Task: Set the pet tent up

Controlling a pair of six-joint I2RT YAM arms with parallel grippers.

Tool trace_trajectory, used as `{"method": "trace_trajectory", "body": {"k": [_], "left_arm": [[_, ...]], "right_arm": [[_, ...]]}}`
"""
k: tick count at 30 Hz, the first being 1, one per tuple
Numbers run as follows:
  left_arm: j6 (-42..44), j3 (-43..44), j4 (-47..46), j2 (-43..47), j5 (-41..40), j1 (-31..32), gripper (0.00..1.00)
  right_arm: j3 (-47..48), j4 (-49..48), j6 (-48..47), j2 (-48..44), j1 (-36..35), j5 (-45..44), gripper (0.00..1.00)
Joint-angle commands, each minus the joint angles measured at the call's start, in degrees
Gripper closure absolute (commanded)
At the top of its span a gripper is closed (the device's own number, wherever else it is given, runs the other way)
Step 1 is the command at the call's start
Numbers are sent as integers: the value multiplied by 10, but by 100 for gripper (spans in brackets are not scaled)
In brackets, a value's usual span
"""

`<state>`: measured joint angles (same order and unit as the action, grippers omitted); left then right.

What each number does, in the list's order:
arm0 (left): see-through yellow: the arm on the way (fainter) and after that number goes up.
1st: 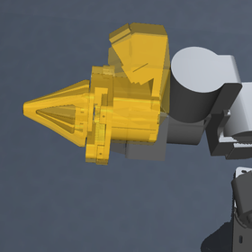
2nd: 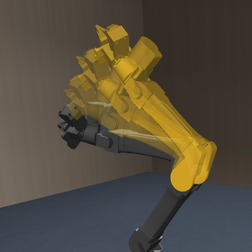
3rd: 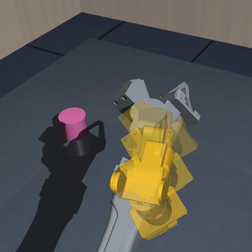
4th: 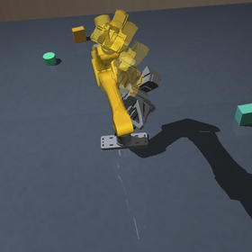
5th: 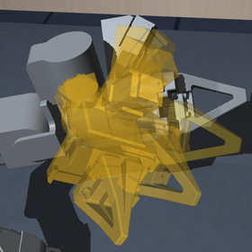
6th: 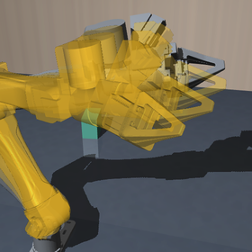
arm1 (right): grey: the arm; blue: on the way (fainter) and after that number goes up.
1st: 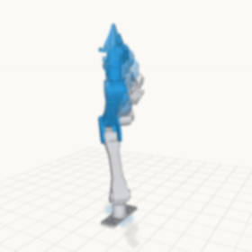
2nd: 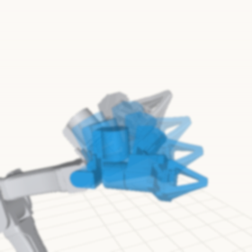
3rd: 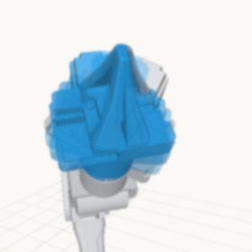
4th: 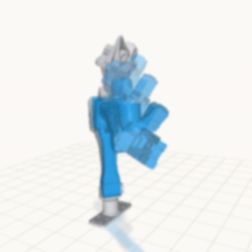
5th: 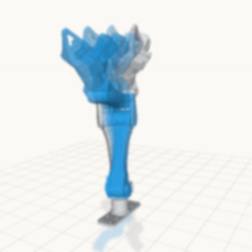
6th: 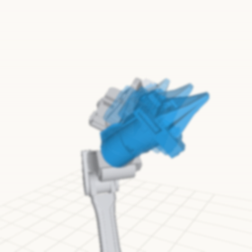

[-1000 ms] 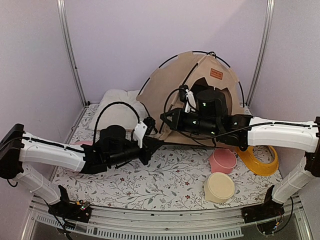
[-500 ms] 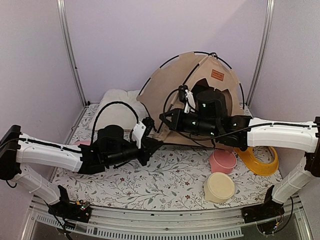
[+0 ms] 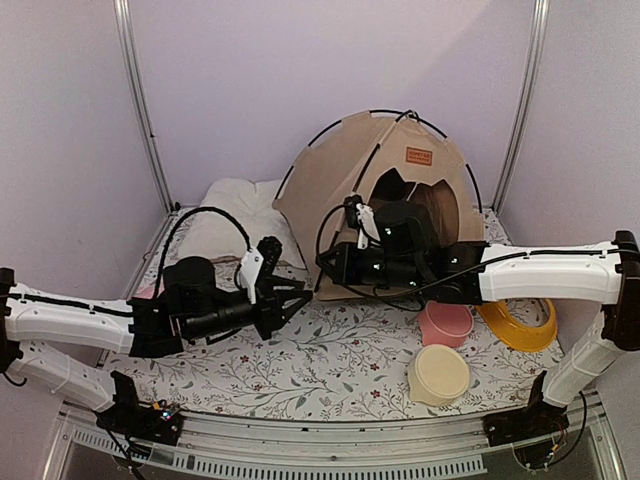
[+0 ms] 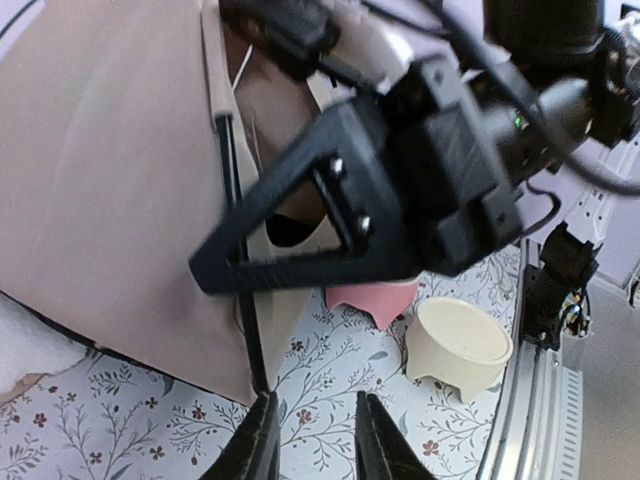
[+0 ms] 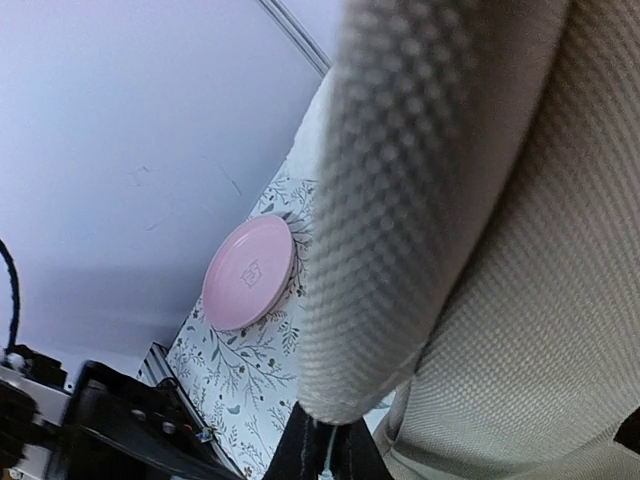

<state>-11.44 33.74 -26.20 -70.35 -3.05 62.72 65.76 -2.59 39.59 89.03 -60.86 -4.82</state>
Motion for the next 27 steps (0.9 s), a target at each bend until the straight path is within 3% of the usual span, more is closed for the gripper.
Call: {"method": "trace_trajectory", "body": {"k": [1,6,12,18,27], "left_arm": [[-10,-21,10,63,-27,3,73],[-3,-14,63,72,-58,-14,76],[21,3,107,32,-29,-20,84],[17,7,90,-7,7,-18,83],[19,39,66,-59,1,-18,83]], "right_arm": [[-6,23,-8,10,-5,-4,100],[8,26,-15,15,-6,0,100],[21,30,-17,18,-7,2,100],[27,35,-20,20,-7,0,100],[31,40,-18,26,-9,2,100]]}}
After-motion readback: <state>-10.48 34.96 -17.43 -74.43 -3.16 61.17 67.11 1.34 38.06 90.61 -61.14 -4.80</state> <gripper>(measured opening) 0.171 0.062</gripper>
